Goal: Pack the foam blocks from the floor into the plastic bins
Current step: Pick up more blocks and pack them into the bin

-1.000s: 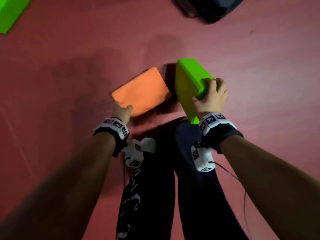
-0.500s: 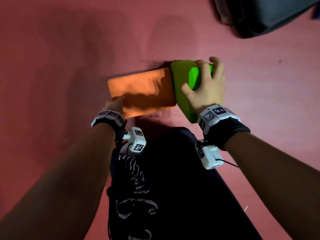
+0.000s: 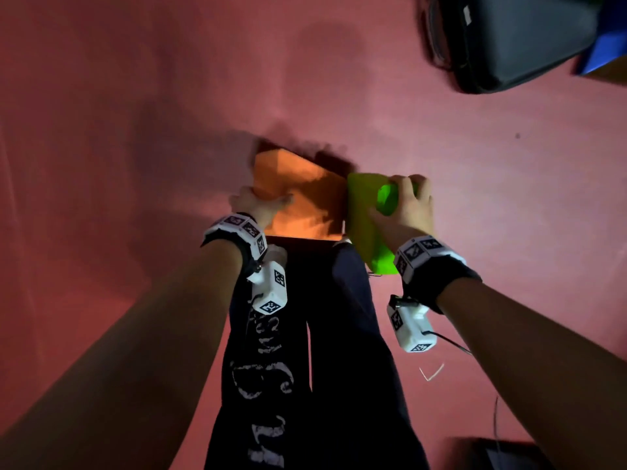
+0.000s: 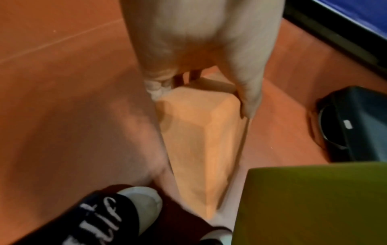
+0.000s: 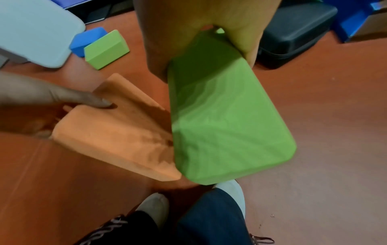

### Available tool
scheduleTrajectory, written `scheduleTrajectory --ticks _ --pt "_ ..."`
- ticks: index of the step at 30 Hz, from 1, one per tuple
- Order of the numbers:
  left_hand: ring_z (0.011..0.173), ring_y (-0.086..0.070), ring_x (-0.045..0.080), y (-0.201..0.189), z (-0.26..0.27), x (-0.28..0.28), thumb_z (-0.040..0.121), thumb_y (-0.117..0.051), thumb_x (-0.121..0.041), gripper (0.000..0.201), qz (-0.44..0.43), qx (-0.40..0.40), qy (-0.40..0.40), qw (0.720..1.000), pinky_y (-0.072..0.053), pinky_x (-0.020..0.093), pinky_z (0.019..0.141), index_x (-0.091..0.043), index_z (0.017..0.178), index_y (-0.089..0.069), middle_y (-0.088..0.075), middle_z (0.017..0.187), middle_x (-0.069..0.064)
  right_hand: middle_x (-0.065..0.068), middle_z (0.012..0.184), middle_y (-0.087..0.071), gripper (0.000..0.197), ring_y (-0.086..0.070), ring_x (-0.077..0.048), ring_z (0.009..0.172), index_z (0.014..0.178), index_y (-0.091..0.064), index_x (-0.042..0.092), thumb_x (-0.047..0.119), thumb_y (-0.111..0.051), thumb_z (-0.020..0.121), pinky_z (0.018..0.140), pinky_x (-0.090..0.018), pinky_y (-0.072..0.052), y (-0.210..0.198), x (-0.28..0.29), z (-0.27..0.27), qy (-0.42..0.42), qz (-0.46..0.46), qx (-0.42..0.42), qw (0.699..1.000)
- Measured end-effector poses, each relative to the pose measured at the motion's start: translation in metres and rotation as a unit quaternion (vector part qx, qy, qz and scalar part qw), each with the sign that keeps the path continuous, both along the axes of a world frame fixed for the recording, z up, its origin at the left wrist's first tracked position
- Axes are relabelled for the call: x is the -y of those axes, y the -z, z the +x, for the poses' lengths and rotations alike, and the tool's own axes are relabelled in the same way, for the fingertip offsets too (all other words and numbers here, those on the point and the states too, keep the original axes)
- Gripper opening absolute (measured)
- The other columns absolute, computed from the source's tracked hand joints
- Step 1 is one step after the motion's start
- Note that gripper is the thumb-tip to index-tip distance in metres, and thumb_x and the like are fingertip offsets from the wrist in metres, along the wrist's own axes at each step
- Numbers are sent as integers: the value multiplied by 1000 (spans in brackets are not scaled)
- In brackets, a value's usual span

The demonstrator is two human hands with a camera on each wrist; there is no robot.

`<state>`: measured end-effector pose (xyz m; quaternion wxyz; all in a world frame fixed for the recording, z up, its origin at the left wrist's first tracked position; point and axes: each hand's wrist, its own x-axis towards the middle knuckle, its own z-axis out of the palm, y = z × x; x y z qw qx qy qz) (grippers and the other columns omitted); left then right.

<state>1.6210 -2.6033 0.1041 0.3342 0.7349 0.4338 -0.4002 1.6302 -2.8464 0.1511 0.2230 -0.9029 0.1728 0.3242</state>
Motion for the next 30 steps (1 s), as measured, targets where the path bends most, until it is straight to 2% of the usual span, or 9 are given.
scheduleTrajectory --ticks 4,7,9,12,14,16,20,25,30 --pt "117 -53 36 -56 3 -23 63 -81 -51 93 64 2 41 997 -46 40 95 -2 130 -40 -48 132 20 -8 137 -32 61 -38 -34 119 129 -48 20 35 -70 75 99 -36 -37 -50 -34 2 -74 17 -51 996" --pt "112 -58 35 -98 21 -58 50 -80 -60 100 77 33 41 996 -50 41 92 -2 124 -45 -57 125 19 -7 136 -33 59 -39 -34 118 130 -47 21 37 -67 76 100 -36 -37 -83 -67 23 -99 23 -53 993" --pt "119 -53 36 -120 38 -85 57 -81 -56 101 75 45 50 995 -46 42 96 -2 130 -37 -52 130 19 -6 135 -33 60 -39 -34 118 130 -47 22 38 -67 75 99 -36 -38 -100 -90 45 -108 18 -45 993" --pt "114 -53 38 -155 64 -134 66 -78 -48 85 97 101 52 989 -43 42 89 -4 124 -35 -48 127 19 -5 135 -34 59 -40 -33 118 129 -46 23 36 -67 76 96 -34 -38 -124 -142 86 -120 5 -20 993" --pt "107 -54 38 -169 71 -164 61 -67 -62 89 133 145 63 978 -43 43 86 -3 121 -40 -49 121 19 -4 135 -34 61 -40 -33 119 130 -45 23 35 -69 75 96 -33 -38 -136 -181 113 -137 4 -10 990" --pt "100 -57 39 -177 72 -204 50 -53 -69 95 158 187 41 969 -46 44 82 -3 118 -46 -53 115 19 -4 136 -33 64 -40 -32 121 131 -44 23 36 -71 74 98 -35 -38 -140 -234 139 -161 6 -16 987" --pt "108 -55 41 -176 82 -306 64 -78 -43 77 139 148 -25 979 -48 48 87 -6 122 -43 -52 122 20 -7 133 -34 63 -43 -34 120 130 -45 21 35 -72 75 98 -36 -40 -139 -348 177 -178 -5 -22 984" --pt "121 -44 39 -186 112 -445 68 -75 -45 81 131 129 -19 983 -38 45 98 -11 131 -37 -44 132 18 -7 129 -38 60 -47 -34 117 125 -49 20 36 -73 73 95 -36 -43 -130 -489 206 -191 24 -17 981" --pt "120 -45 41 -217 154 -600 69 -71 -52 84 147 106 -66 981 -41 46 93 -13 132 -32 -42 132 17 -9 128 -39 57 -47 -34 115 124 -49 19 35 -70 74 96 -37 -41 -144 -643 251 -231 71 -3 970"
